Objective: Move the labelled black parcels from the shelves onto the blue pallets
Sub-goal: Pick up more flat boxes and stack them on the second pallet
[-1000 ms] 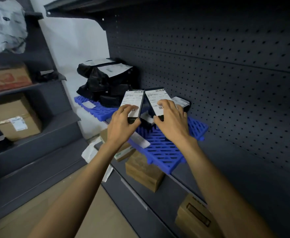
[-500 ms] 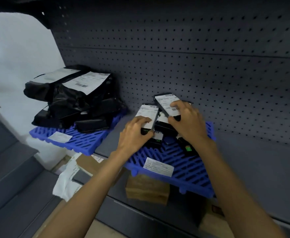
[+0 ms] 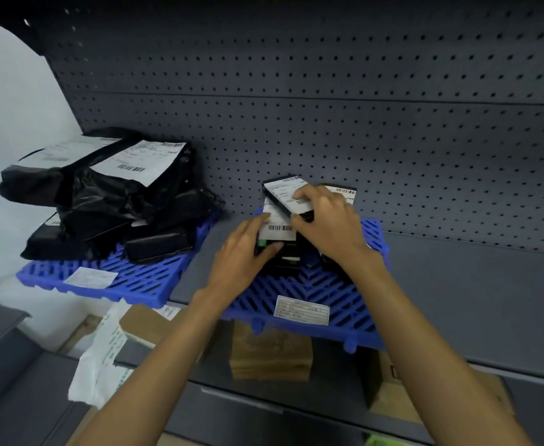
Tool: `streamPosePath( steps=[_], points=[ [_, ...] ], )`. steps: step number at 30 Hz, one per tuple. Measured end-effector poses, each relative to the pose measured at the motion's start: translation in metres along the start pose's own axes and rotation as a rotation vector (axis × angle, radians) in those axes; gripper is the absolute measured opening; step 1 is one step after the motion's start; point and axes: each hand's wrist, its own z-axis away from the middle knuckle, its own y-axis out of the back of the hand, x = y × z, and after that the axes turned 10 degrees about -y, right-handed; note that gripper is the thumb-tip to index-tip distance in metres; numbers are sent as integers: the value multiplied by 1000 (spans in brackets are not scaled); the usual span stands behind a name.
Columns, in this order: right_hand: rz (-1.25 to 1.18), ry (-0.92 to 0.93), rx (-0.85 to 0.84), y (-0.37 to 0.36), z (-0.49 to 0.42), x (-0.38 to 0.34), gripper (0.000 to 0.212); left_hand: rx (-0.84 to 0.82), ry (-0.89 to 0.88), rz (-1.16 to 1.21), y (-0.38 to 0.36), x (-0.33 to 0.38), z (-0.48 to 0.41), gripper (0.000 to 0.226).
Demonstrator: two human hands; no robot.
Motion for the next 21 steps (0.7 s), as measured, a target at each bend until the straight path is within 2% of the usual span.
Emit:
streamPosePath(
  steps=[8,14,21],
  points=[
    [121,24,-37,-29,23,-37,50,11,83,299,17,2,-6,45],
    [80,78,-130,-31,28,-32,61,-111,104,248,20,-10,-17,51],
    [-35,162,-214,-27,19,-20,65,-102,120,334,21,-7,-24,56]
  ],
)
